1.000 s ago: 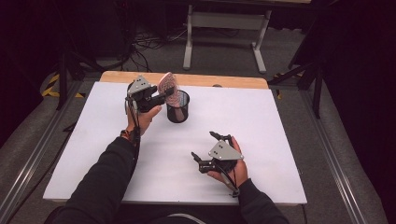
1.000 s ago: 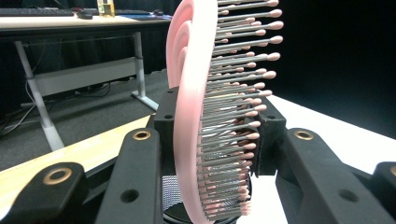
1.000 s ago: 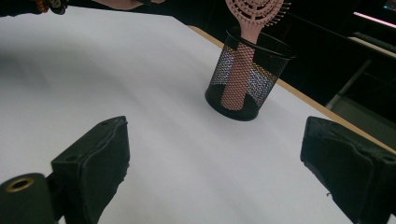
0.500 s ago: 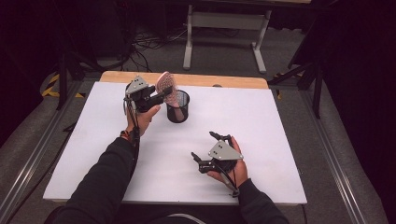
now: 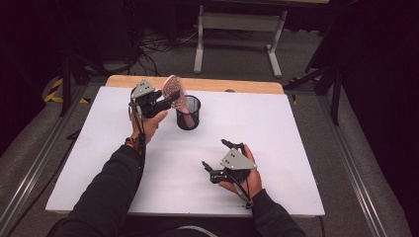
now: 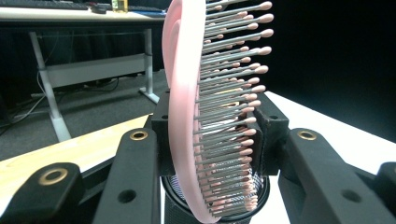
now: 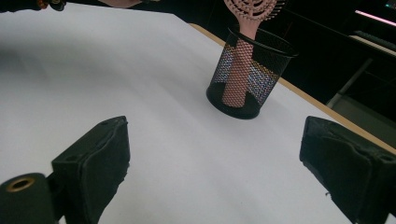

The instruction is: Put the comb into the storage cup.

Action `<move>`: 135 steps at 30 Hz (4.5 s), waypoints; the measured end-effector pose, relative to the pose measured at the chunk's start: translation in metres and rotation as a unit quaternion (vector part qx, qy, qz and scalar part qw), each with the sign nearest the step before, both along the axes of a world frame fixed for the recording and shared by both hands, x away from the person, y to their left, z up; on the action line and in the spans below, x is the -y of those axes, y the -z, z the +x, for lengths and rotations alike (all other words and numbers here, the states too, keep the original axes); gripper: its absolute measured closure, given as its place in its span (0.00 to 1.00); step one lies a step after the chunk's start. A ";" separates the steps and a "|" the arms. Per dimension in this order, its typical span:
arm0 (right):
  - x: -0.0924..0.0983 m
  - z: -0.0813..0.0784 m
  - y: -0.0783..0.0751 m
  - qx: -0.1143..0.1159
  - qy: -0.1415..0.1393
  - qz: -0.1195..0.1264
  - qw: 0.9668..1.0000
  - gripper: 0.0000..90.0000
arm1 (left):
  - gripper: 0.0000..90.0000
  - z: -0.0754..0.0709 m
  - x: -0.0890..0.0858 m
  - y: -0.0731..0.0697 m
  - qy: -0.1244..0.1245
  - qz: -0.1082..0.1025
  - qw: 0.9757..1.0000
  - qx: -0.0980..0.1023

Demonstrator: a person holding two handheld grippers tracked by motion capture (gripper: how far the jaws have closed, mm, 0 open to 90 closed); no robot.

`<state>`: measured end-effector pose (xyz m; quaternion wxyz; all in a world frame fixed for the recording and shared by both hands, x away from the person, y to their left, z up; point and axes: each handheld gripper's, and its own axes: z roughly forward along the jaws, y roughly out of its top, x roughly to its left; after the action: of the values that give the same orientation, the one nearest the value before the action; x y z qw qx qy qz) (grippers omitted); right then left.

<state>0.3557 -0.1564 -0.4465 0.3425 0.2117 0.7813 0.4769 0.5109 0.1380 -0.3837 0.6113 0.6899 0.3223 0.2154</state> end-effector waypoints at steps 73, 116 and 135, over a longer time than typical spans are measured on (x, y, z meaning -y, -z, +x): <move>-0.001 -0.001 0.000 0.009 0.002 -0.007 1.000 0.11 | 0.11 -0.006 -0.030 -0.004 -0.032 0.045 0.998 0.008; 0.002 0.000 -0.003 0.017 0.010 -0.003 1.000 0.11 | 0.10 -0.051 -0.037 0.014 0.004 0.115 0.991 0.064; 0.004 0.000 -0.004 0.022 0.013 -0.002 1.000 0.11 | 0.09 -0.070 -0.031 0.025 0.034 0.130 0.988 0.071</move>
<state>0.3557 -0.1606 -0.4426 0.3660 0.2110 0.7717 0.4754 0.4407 0.1687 -0.4089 0.5446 0.7571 0.2241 0.2830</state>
